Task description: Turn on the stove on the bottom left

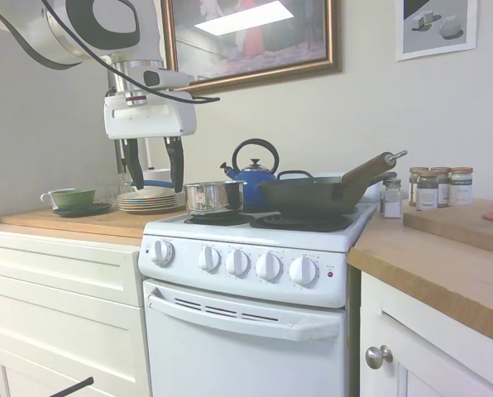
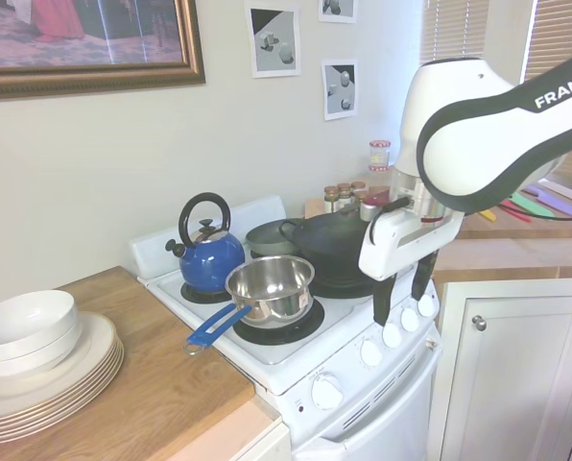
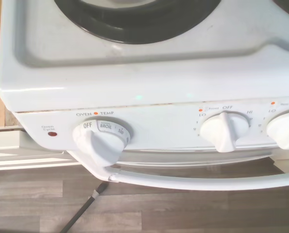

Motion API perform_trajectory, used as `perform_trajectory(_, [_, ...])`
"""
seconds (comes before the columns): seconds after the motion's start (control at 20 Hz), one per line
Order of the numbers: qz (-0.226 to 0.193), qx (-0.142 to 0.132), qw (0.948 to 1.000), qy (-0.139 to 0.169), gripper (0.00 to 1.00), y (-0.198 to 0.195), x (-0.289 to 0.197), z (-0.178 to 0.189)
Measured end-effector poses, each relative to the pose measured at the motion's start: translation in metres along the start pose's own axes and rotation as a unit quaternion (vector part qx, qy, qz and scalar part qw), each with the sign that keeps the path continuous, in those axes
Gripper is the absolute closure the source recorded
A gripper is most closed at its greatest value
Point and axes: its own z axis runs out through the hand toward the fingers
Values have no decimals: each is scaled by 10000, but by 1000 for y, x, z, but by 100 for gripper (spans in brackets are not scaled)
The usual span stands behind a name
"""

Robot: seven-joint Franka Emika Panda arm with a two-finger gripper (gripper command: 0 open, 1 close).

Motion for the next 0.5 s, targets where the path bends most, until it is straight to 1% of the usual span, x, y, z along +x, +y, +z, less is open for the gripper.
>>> perform_trajectory(0.5, [17, -65, 10000, -74, 0, 1, 3, 10])
